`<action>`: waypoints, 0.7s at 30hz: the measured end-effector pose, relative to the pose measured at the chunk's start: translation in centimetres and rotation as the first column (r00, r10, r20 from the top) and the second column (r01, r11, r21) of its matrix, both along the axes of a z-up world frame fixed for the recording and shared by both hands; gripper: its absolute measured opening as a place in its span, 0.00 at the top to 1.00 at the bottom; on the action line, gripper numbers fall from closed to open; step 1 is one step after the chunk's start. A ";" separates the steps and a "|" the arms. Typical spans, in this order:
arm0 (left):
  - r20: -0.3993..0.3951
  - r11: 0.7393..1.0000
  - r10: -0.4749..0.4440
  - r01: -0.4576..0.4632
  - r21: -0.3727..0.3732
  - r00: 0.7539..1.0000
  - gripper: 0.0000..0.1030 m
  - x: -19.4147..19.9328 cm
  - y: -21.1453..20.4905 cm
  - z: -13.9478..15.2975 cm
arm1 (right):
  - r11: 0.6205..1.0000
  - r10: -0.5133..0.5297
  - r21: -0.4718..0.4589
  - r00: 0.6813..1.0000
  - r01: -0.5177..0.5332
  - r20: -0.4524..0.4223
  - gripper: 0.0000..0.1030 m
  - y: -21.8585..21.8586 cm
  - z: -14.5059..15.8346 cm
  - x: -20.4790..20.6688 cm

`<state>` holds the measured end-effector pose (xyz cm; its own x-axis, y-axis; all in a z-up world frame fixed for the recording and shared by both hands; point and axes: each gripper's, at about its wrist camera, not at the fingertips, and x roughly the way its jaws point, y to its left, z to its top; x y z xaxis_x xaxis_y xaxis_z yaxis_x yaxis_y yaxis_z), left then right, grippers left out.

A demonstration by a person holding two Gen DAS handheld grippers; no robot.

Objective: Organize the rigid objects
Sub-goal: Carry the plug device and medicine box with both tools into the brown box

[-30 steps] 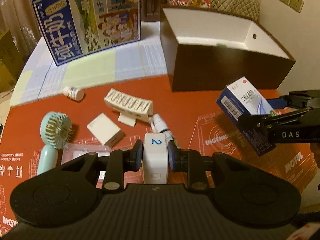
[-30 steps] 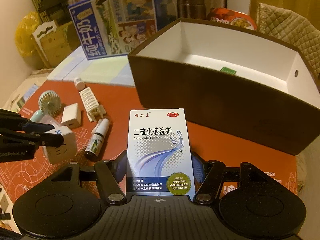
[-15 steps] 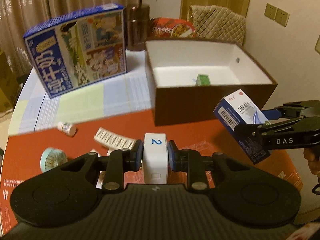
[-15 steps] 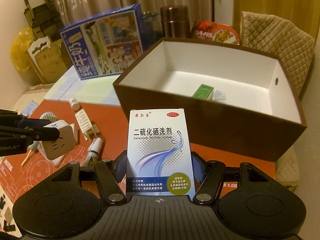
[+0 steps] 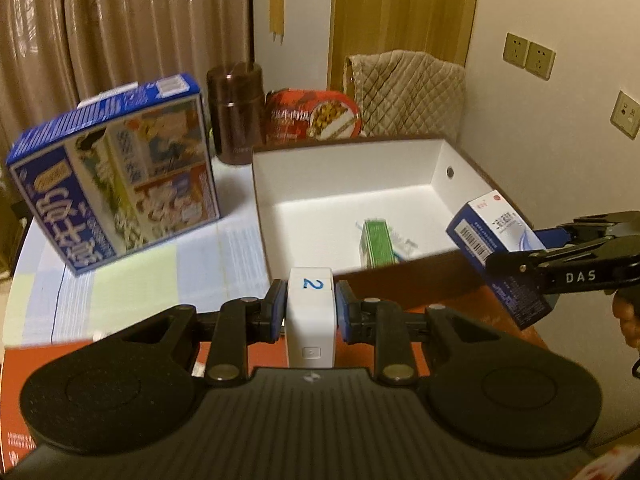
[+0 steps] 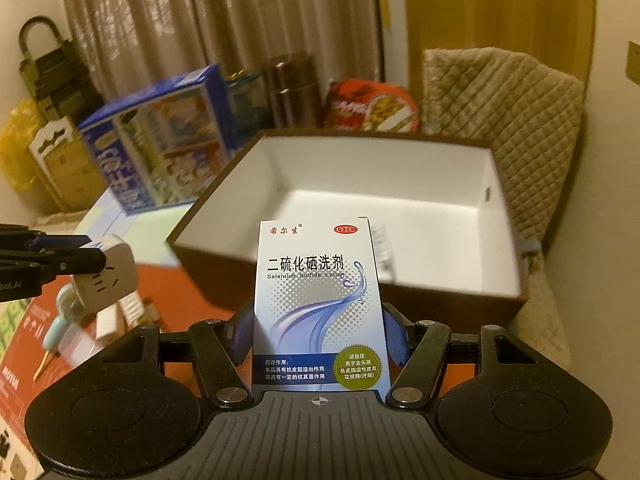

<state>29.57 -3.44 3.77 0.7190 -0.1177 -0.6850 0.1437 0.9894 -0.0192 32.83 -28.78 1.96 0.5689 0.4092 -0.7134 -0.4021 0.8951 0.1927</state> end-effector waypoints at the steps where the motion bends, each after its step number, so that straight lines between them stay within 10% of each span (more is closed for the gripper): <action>1: 0.004 1.000 -0.003 0.003 -0.003 1.000 0.78 0.5 -0.1 0.1 | 1.000 -0.008 0.004 1.000 0.008 0.001 0.41 -0.4 0.1 0.5; 21: -0.037 1.000 -0.015 0.016 0.020 0.999 0.78 12.1 -2.9 -2.0 | 0.986 -0.151 -0.066 0.988 0.150 -0.014 0.41 -3.6 -1.8 11.7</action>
